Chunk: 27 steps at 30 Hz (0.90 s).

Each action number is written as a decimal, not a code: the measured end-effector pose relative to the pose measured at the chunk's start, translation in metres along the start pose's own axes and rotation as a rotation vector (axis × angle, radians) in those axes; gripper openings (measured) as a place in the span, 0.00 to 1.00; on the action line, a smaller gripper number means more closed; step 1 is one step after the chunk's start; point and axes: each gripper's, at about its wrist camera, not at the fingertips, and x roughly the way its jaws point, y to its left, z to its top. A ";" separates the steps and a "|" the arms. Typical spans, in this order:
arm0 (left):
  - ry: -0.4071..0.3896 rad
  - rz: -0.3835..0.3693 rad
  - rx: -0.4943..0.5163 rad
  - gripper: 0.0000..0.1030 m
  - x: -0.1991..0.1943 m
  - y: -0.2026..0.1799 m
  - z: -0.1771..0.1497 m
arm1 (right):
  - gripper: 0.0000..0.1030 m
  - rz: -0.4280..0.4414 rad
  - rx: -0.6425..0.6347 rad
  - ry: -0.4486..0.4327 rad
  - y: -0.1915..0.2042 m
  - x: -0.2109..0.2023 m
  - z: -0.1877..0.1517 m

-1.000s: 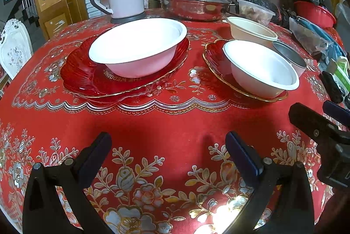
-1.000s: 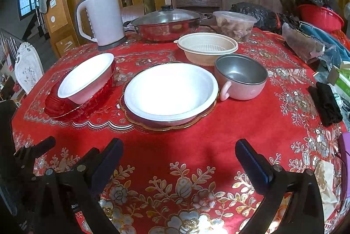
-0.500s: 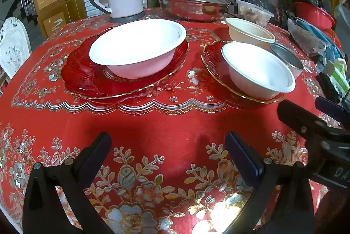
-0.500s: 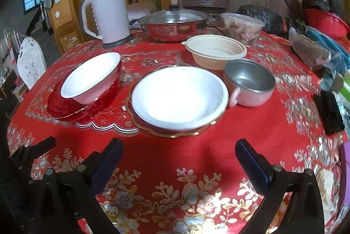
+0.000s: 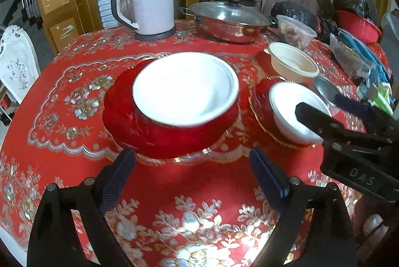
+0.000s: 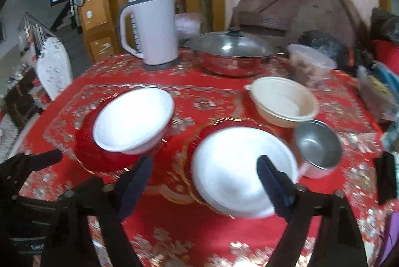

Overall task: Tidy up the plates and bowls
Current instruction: 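Reach both tools to the white bowl on the red plate and grip its rim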

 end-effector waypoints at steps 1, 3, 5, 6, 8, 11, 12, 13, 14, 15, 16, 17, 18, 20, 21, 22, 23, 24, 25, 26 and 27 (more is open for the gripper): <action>-0.003 -0.002 -0.010 0.90 0.000 0.004 0.004 | 0.72 0.029 0.012 0.020 0.000 0.008 0.008; -0.007 0.001 -0.031 0.90 0.003 0.014 0.015 | 0.69 0.066 0.025 0.052 0.000 0.022 0.019; 0.014 0.007 -0.044 0.90 0.008 0.021 0.023 | 0.67 0.124 0.044 0.093 0.003 0.037 0.026; 0.028 0.006 -0.055 0.90 0.012 0.026 0.028 | 0.64 0.149 0.057 0.117 0.004 0.046 0.029; 0.069 -0.013 -0.080 0.90 0.024 0.034 0.036 | 0.59 0.195 0.085 0.159 0.005 0.063 0.035; 0.125 -0.032 -0.105 0.85 0.039 0.039 0.042 | 0.45 0.234 0.118 0.188 0.006 0.079 0.037; 0.142 -0.035 -0.112 0.81 0.044 0.041 0.044 | 0.44 0.247 0.131 0.197 0.006 0.084 0.037; 0.158 -0.051 -0.118 0.81 0.048 0.042 0.046 | 0.44 0.258 0.141 0.201 0.005 0.087 0.037; 0.169 -0.065 -0.123 0.81 0.053 0.043 0.047 | 0.44 0.269 0.153 0.204 0.004 0.089 0.038; 0.178 -0.064 -0.124 0.81 0.056 0.043 0.048 | 0.44 0.277 0.161 0.204 0.003 0.091 0.039; 0.180 -0.055 -0.126 0.81 0.059 0.044 0.048 | 0.44 0.284 0.168 0.205 0.002 0.092 0.039; 0.178 -0.057 -0.130 0.81 0.060 0.045 0.049 | 0.44 0.296 0.175 0.202 0.002 0.093 0.041; 0.175 -0.057 -0.132 0.81 0.063 0.046 0.050 | 0.44 0.300 0.174 0.201 0.002 0.094 0.043; 0.166 -0.070 -0.149 0.81 0.066 0.049 0.052 | 0.44 0.302 0.160 0.198 0.006 0.093 0.046; 0.167 -0.074 -0.155 0.81 0.069 0.049 0.053 | 0.42 0.302 0.152 0.199 0.008 0.093 0.048; 0.164 -0.081 -0.159 0.81 0.070 0.050 0.054 | 0.40 0.302 0.145 0.201 0.010 0.093 0.049; 0.159 -0.090 -0.162 0.81 0.072 0.050 0.055 | 0.35 0.305 0.145 0.204 0.011 0.096 0.051; 0.157 -0.099 -0.159 0.81 0.073 0.049 0.056 | 0.31 0.307 0.145 0.207 0.012 0.098 0.052; 0.155 -0.105 -0.153 0.81 0.074 0.047 0.057 | 0.31 0.306 0.144 0.210 0.013 0.100 0.053; 0.154 -0.109 -0.146 0.81 0.075 0.045 0.058 | 0.31 0.304 0.144 0.212 0.013 0.102 0.054; 0.157 -0.113 -0.137 0.81 0.076 0.042 0.058 | 0.29 0.305 0.145 0.213 0.012 0.104 0.054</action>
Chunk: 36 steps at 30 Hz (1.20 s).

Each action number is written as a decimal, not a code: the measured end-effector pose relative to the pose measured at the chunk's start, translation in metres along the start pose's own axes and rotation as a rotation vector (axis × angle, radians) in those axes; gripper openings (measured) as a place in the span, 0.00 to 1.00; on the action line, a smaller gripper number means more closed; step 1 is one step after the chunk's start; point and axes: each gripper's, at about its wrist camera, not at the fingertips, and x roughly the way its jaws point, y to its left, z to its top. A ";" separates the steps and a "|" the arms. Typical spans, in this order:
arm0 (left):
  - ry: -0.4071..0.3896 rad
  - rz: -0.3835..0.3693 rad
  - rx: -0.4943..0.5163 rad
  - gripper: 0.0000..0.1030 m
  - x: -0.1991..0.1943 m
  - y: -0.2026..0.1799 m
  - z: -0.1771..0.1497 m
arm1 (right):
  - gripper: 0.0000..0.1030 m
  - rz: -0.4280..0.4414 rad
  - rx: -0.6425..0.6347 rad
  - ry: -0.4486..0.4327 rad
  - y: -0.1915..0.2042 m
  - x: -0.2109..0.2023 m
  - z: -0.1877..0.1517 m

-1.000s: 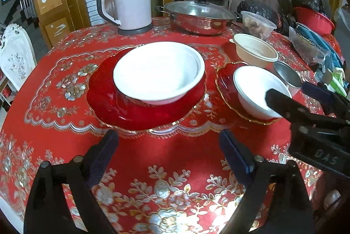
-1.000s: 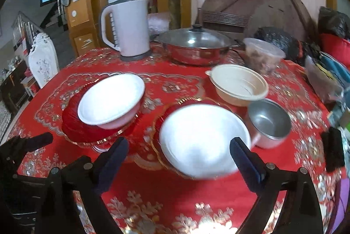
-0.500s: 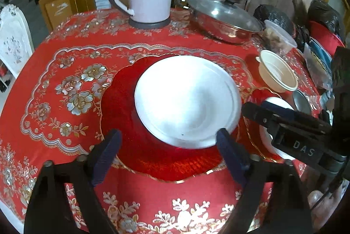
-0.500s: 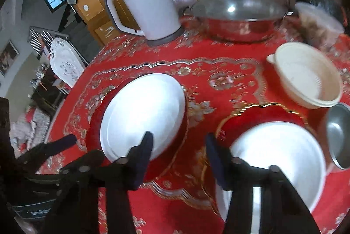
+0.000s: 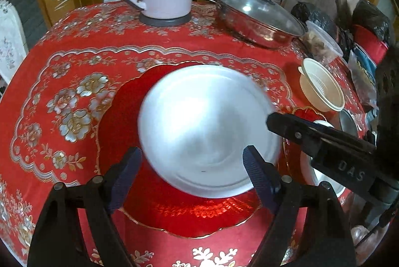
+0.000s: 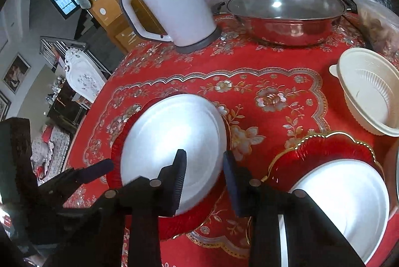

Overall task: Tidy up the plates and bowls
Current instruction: 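Reach both tools to the white bowl on the red plate and grip its rim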

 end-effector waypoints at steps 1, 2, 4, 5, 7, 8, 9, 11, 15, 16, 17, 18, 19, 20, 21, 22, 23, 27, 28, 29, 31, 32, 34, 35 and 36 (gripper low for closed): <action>0.002 -0.002 0.003 0.81 0.001 -0.002 0.000 | 0.28 0.003 0.001 0.003 -0.001 0.001 0.001; 0.005 -0.004 0.009 0.81 0.003 -0.003 0.000 | 0.27 0.008 0.005 0.004 -0.001 0.002 0.001; 0.011 0.001 0.020 0.81 0.006 -0.006 0.000 | 0.27 0.010 0.004 0.001 -0.003 0.003 0.001; 0.005 0.007 0.025 0.81 0.006 -0.006 0.001 | 0.27 0.010 0.007 -0.002 -0.003 0.002 0.001; 0.003 0.001 0.020 0.81 0.006 -0.004 0.002 | 0.27 0.013 0.006 0.000 -0.003 0.003 0.002; 0.004 -0.009 0.016 0.81 0.006 -0.003 0.003 | 0.27 0.014 0.011 0.002 -0.004 0.004 0.003; 0.006 -0.017 0.011 0.80 0.006 -0.002 0.004 | 0.27 0.018 0.016 0.003 -0.005 0.004 0.003; 0.010 -0.009 0.008 0.75 0.007 -0.002 0.005 | 0.27 0.025 0.024 0.003 -0.006 0.004 0.004; 0.004 -0.025 0.002 0.75 0.004 0.001 0.007 | 0.27 0.049 0.021 0.020 -0.005 0.007 0.003; 0.006 -0.025 -0.001 0.75 0.005 0.001 0.008 | 0.27 0.053 0.023 0.024 -0.004 0.008 0.003; 0.017 -0.032 -0.007 0.75 0.008 0.003 0.009 | 0.27 0.050 0.021 0.024 -0.003 0.009 0.004; 0.025 -0.039 -0.011 0.75 0.010 0.004 0.009 | 0.27 0.049 0.022 0.026 -0.003 0.010 0.004; 0.030 -0.048 -0.016 0.75 0.012 0.005 0.009 | 0.27 0.053 0.026 0.030 -0.003 0.011 0.004; 0.034 -0.058 -0.020 0.74 0.013 0.006 0.009 | 0.27 0.063 0.031 0.036 -0.004 0.012 0.003; 0.042 -0.072 -0.025 0.74 0.015 0.009 0.009 | 0.28 0.065 0.032 0.040 -0.004 0.013 0.003; 0.044 -0.079 -0.027 0.74 0.015 0.009 0.008 | 0.29 0.067 0.036 0.047 -0.005 0.014 0.004; 0.047 -0.083 -0.029 0.74 0.016 0.010 0.008 | 0.30 0.067 0.036 0.047 -0.005 0.014 0.004; 0.035 -0.079 -0.040 0.74 0.015 0.016 0.010 | 0.30 0.081 0.058 0.061 -0.007 0.019 0.004; 0.032 -0.099 -0.047 0.74 0.015 0.018 0.011 | 0.30 0.082 0.060 0.062 -0.006 0.021 0.004; 0.032 -0.104 -0.047 0.74 0.015 0.018 0.011 | 0.30 0.086 0.061 0.067 -0.006 0.023 0.004; 0.036 -0.104 -0.041 0.72 0.017 0.018 0.011 | 0.30 0.087 0.062 0.072 -0.006 0.027 0.003; 0.041 -0.106 -0.041 0.72 0.018 0.018 0.011 | 0.29 0.090 0.063 0.070 -0.007 0.029 0.002; 0.056 -0.128 -0.049 0.54 0.022 0.022 0.011 | 0.28 0.096 0.063 0.070 -0.007 0.030 0.001; 0.067 -0.137 -0.055 0.47 0.025 0.024 0.011 | 0.28 0.091 0.058 0.069 -0.007 0.031 0.001; 0.090 -0.142 -0.070 0.37 0.030 0.028 0.011 | 0.28 0.088 0.051 0.071 -0.006 0.031 0.000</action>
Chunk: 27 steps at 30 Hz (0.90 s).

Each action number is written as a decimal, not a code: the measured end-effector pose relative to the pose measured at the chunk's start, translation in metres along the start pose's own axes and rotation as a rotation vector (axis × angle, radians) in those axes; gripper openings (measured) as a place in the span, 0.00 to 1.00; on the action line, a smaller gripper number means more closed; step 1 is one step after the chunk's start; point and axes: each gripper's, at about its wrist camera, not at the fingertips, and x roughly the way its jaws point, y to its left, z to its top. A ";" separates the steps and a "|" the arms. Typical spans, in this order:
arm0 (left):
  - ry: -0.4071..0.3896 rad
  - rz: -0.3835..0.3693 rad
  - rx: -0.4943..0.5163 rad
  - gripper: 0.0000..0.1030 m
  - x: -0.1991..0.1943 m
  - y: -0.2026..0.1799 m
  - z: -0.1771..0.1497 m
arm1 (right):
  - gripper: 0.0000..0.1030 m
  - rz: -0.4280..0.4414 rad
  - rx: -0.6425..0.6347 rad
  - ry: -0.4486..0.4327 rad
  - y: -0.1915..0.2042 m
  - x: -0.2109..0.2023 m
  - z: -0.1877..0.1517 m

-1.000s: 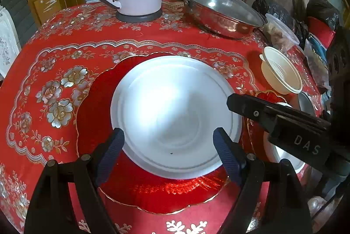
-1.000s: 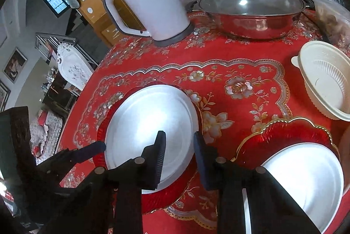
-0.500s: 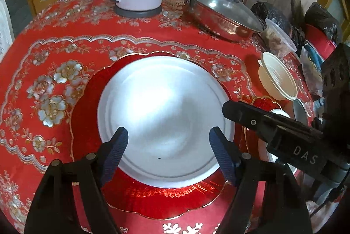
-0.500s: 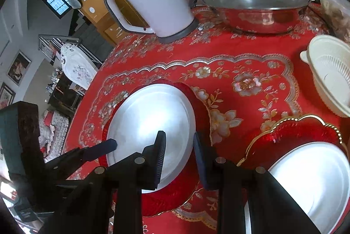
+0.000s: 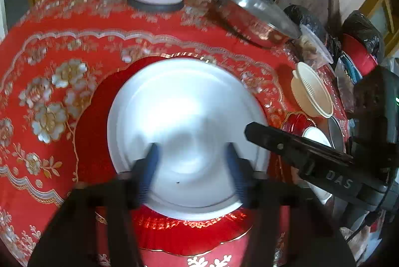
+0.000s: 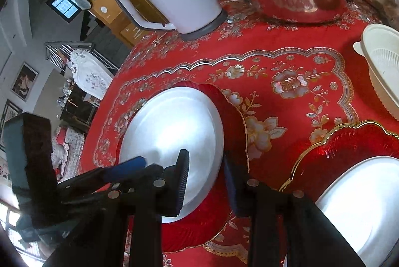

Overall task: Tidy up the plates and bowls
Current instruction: 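Reach both tools to the white bowl on the red plate and grip its rim, then lift the white bowl off the red plate with both tools and carry it aside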

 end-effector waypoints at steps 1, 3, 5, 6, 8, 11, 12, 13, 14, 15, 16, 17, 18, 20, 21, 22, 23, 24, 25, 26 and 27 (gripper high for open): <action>0.004 -0.001 -0.006 0.35 0.001 0.002 -0.001 | 0.28 0.000 -0.003 0.004 0.000 0.000 -0.001; 0.000 0.008 -0.005 0.35 -0.001 0.006 -0.003 | 0.28 0.004 0.003 0.002 0.000 -0.002 -0.001; -0.034 0.003 -0.001 0.35 -0.011 0.007 -0.004 | 0.28 0.010 0.009 0.001 -0.002 -0.002 -0.001; -0.051 0.010 0.005 0.35 -0.017 0.006 -0.004 | 0.28 0.012 0.015 0.000 -0.003 -0.003 0.000; -0.071 0.020 0.021 0.37 -0.027 0.003 -0.003 | 0.28 0.008 0.016 -0.004 -0.003 -0.003 0.000; -0.086 0.066 0.048 0.58 -0.038 0.002 -0.005 | 0.28 -0.001 0.009 -0.005 -0.001 -0.003 -0.001; -0.093 0.083 0.043 0.61 -0.041 0.003 -0.007 | 0.28 0.001 0.011 -0.005 -0.001 -0.003 -0.001; -0.093 0.088 0.039 0.61 -0.042 0.005 -0.007 | 0.28 0.001 0.011 -0.004 -0.001 -0.003 -0.001; -0.090 0.085 0.027 0.61 -0.044 0.008 -0.008 | 0.28 0.000 0.010 -0.004 -0.001 -0.003 -0.001; -0.083 0.083 0.019 0.61 -0.043 0.010 -0.007 | 0.28 -0.001 0.009 -0.005 -0.001 -0.003 -0.001; -0.080 0.078 0.009 0.61 -0.042 0.012 -0.007 | 0.28 -0.001 0.009 -0.004 -0.001 -0.003 -0.001; -0.072 0.077 0.001 0.61 -0.038 0.014 -0.006 | 0.28 -0.001 0.010 -0.001 -0.001 -0.002 -0.001; -0.062 0.078 -0.002 0.61 -0.033 0.013 -0.006 | 0.28 0.000 0.011 0.001 -0.001 -0.001 -0.001; -0.053 0.090 -0.005 0.61 -0.024 0.013 -0.006 | 0.28 -0.001 0.011 0.004 -0.001 0.001 -0.002; -0.041 0.084 -0.011 0.61 -0.020 0.014 -0.006 | 0.27 -0.001 0.010 0.005 -0.001 0.002 -0.003; -0.024 0.068 -0.024 0.61 -0.015 0.016 -0.005 | 0.27 -0.004 0.008 0.003 0.000 0.002 -0.003; 0.001 0.036 -0.054 0.61 -0.008 0.022 -0.005 | 0.26 -0.007 0.004 0.002 0.000 0.002 -0.003; 0.008 0.028 -0.072 0.61 -0.004 0.024 -0.005 | 0.26 -0.009 0.001 0.003 0.000 0.003 -0.003; 0.008 0.034 -0.082 0.61 -0.002 0.026 -0.005 | 0.26 -0.009 0.000 0.002 0.000 0.003 -0.004; 0.007 0.042 -0.084 0.61 -0.001 0.027 -0.005 | 0.26 -0.009 0.000 0.002 0.000 0.003 -0.003; 0.008 0.042 -0.083 0.61 0.000 0.028 -0.006 | 0.23 -0.009 0.000 0.001 0.000 0.003 -0.003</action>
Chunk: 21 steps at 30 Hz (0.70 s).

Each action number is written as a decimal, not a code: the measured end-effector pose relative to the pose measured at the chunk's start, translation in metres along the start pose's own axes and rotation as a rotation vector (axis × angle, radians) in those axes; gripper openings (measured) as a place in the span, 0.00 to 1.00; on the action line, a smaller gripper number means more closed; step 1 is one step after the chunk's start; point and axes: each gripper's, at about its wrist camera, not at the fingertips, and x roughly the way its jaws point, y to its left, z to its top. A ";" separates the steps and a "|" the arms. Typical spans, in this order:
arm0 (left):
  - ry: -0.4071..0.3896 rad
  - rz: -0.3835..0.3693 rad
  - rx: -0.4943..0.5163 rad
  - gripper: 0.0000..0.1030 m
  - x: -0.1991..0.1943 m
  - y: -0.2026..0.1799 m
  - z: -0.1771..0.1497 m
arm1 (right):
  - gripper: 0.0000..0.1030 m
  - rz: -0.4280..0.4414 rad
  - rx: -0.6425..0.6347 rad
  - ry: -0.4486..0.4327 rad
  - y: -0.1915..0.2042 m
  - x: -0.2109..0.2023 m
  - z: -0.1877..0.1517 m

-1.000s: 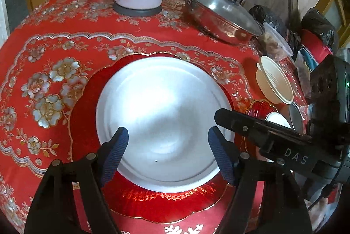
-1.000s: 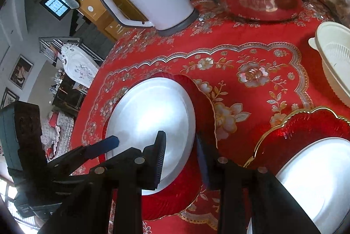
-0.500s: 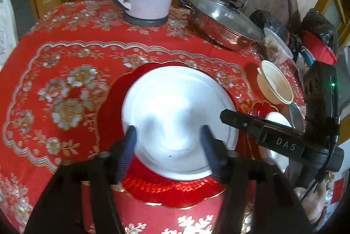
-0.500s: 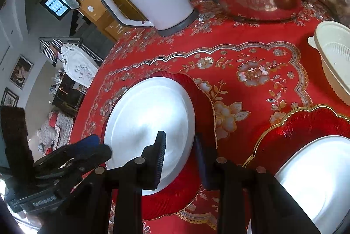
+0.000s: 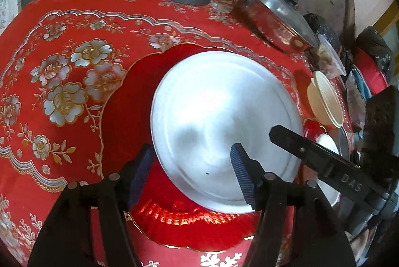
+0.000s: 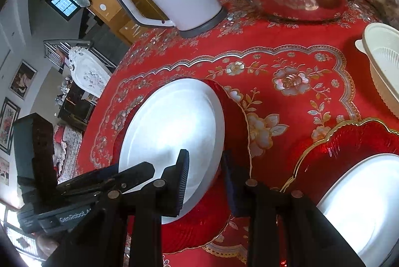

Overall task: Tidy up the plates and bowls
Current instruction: 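Lift the white bowl off the red plate with both tools and carry it aside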

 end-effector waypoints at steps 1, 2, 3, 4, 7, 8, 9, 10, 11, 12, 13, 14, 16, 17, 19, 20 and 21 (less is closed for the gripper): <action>0.001 -0.005 -0.003 0.61 0.001 0.001 0.000 | 0.21 -0.005 0.002 -0.009 -0.001 -0.001 0.000; -0.001 -0.011 -0.012 0.61 0.001 0.001 0.000 | 0.15 -0.013 0.003 -0.018 -0.001 -0.002 0.000; -0.004 -0.017 -0.017 0.61 0.001 0.001 0.000 | 0.12 -0.026 -0.002 -0.023 -0.002 -0.002 -0.001; -0.006 -0.023 -0.018 0.61 0.000 0.001 0.001 | 0.11 -0.029 -0.004 -0.026 -0.002 -0.003 -0.001; -0.014 -0.006 -0.003 0.39 -0.001 -0.002 0.001 | 0.10 -0.044 -0.007 -0.041 -0.002 -0.006 -0.003; -0.024 0.035 0.013 0.34 -0.001 -0.004 0.001 | 0.10 -0.045 -0.008 -0.049 -0.003 -0.009 -0.003; -0.029 0.055 0.019 0.27 -0.001 -0.005 0.000 | 0.10 -0.041 -0.004 -0.054 -0.004 -0.012 -0.003; -0.032 0.062 0.021 0.25 -0.002 -0.005 -0.001 | 0.10 -0.042 -0.006 -0.058 -0.004 -0.014 -0.003; -0.031 0.050 0.020 0.24 -0.003 -0.004 -0.002 | 0.10 -0.044 -0.008 -0.063 -0.004 -0.017 -0.004; -0.030 0.044 0.020 0.23 -0.004 -0.004 -0.003 | 0.10 -0.043 -0.009 -0.063 -0.003 -0.019 -0.004; -0.034 0.045 0.020 0.22 -0.006 -0.004 -0.004 | 0.10 -0.039 -0.008 -0.064 -0.003 -0.021 -0.005; -0.041 0.049 0.021 0.22 -0.009 -0.005 -0.005 | 0.10 -0.036 -0.007 -0.065 -0.003 -0.023 -0.006; -0.056 0.058 0.035 0.22 -0.018 -0.007 -0.009 | 0.10 -0.034 -0.012 -0.068 0.000 -0.026 -0.009; -0.060 0.061 0.036 0.22 -0.021 -0.008 -0.010 | 0.10 -0.029 -0.012 -0.070 0.001 -0.028 -0.010; -0.068 0.065 0.037 0.22 -0.029 -0.008 -0.012 | 0.10 -0.021 -0.019 -0.071 0.006 -0.032 -0.014; -0.073 0.065 0.040 0.22 -0.034 -0.007 -0.014 | 0.10 -0.016 -0.027 -0.075 0.009 -0.035 -0.016; -0.075 0.065 0.040 0.22 -0.038 -0.007 -0.016 | 0.10 -0.011 -0.030 -0.077 0.012 -0.039 -0.018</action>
